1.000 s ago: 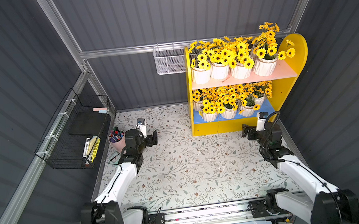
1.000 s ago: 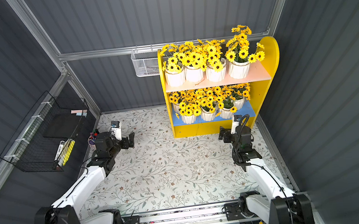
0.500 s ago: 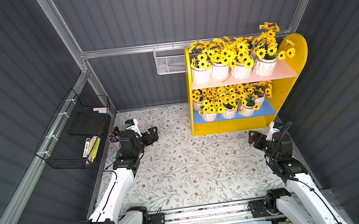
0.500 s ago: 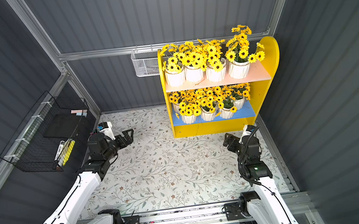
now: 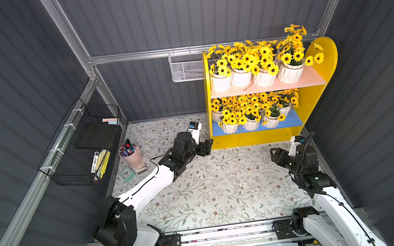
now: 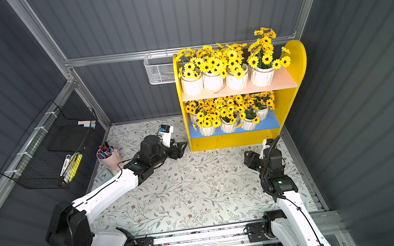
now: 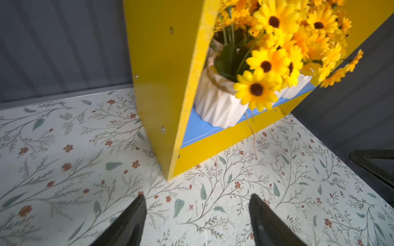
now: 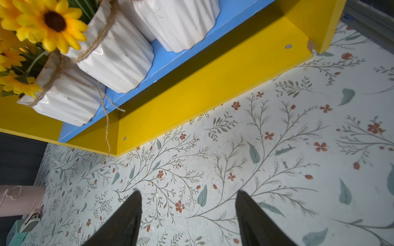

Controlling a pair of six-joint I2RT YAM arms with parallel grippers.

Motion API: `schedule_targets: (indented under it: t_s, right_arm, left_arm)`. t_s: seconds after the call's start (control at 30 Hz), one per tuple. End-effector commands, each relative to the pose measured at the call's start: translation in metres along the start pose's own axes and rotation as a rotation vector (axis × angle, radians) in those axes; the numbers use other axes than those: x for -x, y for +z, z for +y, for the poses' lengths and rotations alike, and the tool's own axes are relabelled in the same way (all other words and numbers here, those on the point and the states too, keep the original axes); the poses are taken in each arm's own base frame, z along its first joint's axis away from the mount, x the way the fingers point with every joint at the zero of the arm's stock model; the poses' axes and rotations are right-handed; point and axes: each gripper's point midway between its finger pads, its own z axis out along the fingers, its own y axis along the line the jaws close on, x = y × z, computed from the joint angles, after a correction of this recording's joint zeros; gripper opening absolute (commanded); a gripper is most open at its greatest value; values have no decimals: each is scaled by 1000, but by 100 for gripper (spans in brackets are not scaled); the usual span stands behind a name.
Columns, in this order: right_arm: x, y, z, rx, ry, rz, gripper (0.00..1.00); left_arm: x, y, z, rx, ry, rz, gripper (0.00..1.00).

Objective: Take the sunflower pots off the shelves
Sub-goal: Move the shelf to the center of the board.

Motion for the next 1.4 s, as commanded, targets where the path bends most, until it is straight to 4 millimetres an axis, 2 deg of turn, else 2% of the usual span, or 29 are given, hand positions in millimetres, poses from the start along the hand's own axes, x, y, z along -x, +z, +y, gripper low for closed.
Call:
schedule_targets:
  t_s: [0.0,0.07,0.17,0.3,0.47,0.73,0.93,1.1,1.2,1.37]
  right_arm:
    - [10,-3,8,16,2,-7,71]
    - [11,-3,7,8,1,-8,71]
    - [14,-4,5,-7,-3,-18,71]
    - [17,-6,2,-28,-19,-38,71]
    - [22,-11,-4,-72,-36,-62,67]
    - [33,-18,-12,-133,-53,-98,60]
    - [72,-31,-24,-265,-90,-209,58]
    - [115,-38,-32,-281,-19,-319,59]
    - [133,-35,-43,-302,-13,-341,61]
    - [157,-35,-61,-335,-4,-367,70]
  left_arm:
    - [29,15,-8,29,61,-95,72]
    - [34,24,-11,28,64,-116,70]
    - [39,34,-1,94,62,-128,60]
    - [45,45,7,148,78,-157,58]
    - [57,59,9,165,110,-207,54]
    - [57,77,14,189,137,-238,33]
    - [58,83,18,209,134,-264,14]
    - [54,90,21,218,121,-269,8]
    - [56,90,24,238,122,-271,1]
    - [57,91,27,254,140,-284,0]
